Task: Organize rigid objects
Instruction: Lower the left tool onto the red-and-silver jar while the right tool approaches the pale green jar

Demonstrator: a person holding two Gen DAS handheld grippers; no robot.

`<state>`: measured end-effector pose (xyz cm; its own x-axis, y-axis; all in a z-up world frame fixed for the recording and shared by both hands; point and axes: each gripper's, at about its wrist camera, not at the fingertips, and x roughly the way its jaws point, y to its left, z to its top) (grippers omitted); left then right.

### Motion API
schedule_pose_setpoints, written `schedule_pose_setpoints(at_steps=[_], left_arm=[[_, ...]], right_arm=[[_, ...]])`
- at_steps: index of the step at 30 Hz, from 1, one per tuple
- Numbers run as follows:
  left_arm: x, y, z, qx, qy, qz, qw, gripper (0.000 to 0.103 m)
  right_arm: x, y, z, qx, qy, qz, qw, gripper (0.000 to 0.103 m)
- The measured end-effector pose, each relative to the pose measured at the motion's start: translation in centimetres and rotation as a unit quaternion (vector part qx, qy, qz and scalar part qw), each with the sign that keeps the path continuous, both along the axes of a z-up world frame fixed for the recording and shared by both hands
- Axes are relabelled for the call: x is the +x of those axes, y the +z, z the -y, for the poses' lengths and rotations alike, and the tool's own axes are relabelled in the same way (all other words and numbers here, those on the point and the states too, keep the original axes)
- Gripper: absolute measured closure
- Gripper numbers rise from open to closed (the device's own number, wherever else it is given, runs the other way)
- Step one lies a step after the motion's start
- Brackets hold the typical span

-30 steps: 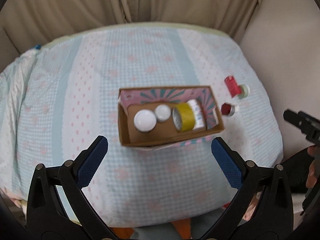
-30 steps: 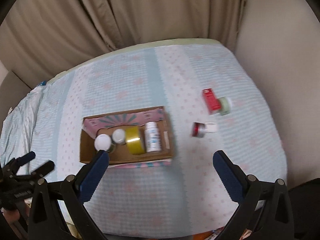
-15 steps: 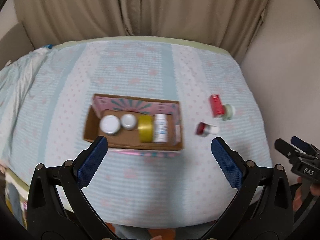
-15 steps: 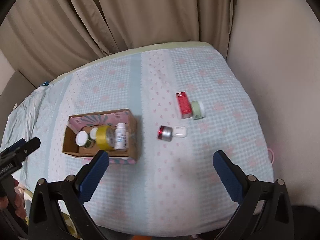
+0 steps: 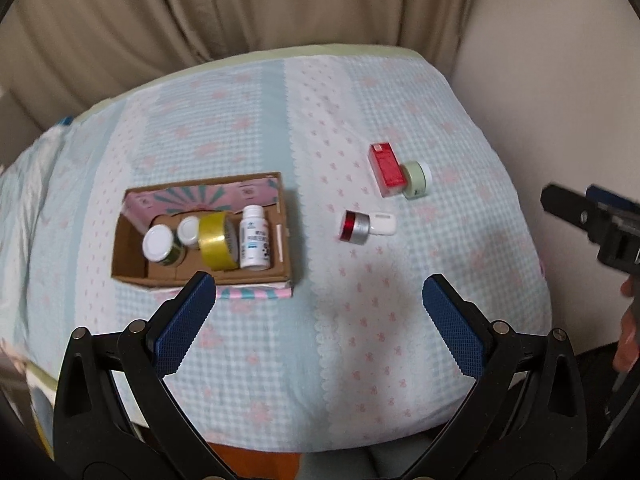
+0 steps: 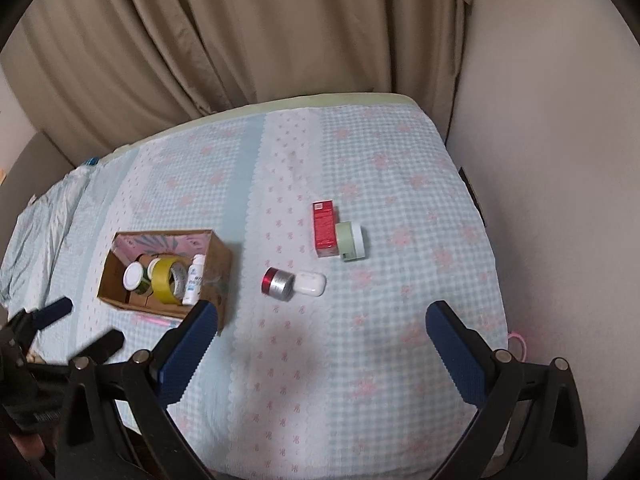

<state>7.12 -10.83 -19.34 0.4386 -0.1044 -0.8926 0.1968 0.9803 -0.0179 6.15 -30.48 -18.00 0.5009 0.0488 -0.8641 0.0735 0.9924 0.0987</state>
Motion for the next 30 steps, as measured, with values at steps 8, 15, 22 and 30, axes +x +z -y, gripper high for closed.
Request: schedule_pose_setpoints(at_steps=[8,15,22,30], left_arm=[[3.8,-6.2,3.7,0.013,-0.032,-0.062,0.9975,0.000],[7.6,-11.5,5.4,0.024,-0.042,-0.100,0.9938,0.001],[12.3,-17.9,7.2,0.035,-0.056,-0.149,0.9866,0.008],[15.7,-24.3,8.6,0.060,-0.072,-0.189,0.9774,0.017]], right_arm=[[2.4,-2.7,0.8,-0.029,0.004,-0.035,0.999,0.000],[6.3,-6.8,1.4,-0.038,0.009,-0.064,0.997,0.000],[11.2,-12.4,2.2,-0.050,0.013,-0.102,0.993,0.001],[15.3,-19.9,2.3,-0.055,0.026,-0.163,0.985,0.011]])
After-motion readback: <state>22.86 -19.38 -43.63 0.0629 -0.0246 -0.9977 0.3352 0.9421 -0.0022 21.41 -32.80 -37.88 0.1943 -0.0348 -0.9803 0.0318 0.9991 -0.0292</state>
